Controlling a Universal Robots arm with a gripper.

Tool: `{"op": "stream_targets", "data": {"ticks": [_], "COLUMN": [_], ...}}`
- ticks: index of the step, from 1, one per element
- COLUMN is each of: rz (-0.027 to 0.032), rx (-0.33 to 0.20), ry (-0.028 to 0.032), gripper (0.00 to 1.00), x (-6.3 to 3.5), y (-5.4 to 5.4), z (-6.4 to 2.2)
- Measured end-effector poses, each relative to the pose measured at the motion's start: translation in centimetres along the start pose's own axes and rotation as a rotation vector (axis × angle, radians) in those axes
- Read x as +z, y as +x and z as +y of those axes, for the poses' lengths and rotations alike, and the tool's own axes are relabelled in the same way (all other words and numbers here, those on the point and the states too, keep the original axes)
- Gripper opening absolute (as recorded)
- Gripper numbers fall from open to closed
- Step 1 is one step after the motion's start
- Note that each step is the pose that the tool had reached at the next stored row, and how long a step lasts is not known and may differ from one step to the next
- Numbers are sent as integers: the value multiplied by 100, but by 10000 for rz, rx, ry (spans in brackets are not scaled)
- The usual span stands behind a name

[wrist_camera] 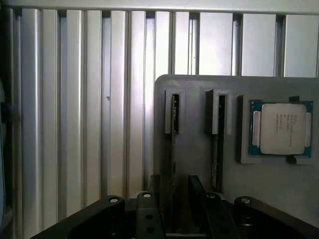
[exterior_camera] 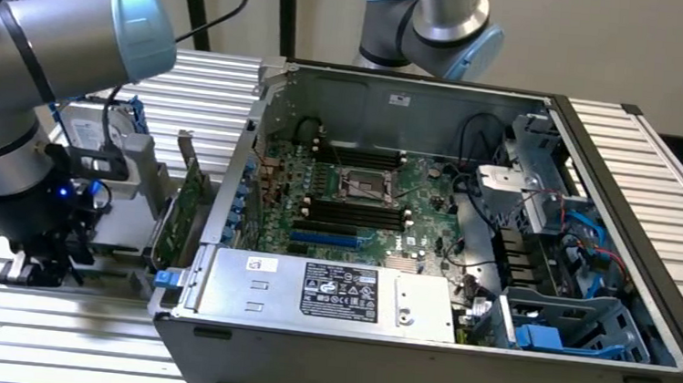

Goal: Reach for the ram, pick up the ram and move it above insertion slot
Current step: 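Pick up the ram and move it above insertion slot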

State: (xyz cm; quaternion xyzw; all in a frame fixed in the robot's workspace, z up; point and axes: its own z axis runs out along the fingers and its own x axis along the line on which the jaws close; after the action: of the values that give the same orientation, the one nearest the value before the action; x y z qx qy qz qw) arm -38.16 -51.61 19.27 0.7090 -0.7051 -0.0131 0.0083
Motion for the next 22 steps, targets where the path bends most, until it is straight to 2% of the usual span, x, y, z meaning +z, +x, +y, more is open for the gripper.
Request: {"op": "stream_targets", "data": {"ticks": [3, 5, 7, 8, 12, 13, 22], "rz": [1, 1, -1, -1, 2, 0, -1], "rx": [4, 5, 4, 5, 10, 13, 19], "ry": [-2, -1, 1, 1, -1, -1, 1], "gripper": [36, 28, 28, 21, 19, 14, 14], "x": [12, 13, 14, 15, 13, 13, 12], "y": [0, 0, 0, 0, 1, 1, 0], "z": [-6, -8, -10, -10, -15, -16, -24]}}
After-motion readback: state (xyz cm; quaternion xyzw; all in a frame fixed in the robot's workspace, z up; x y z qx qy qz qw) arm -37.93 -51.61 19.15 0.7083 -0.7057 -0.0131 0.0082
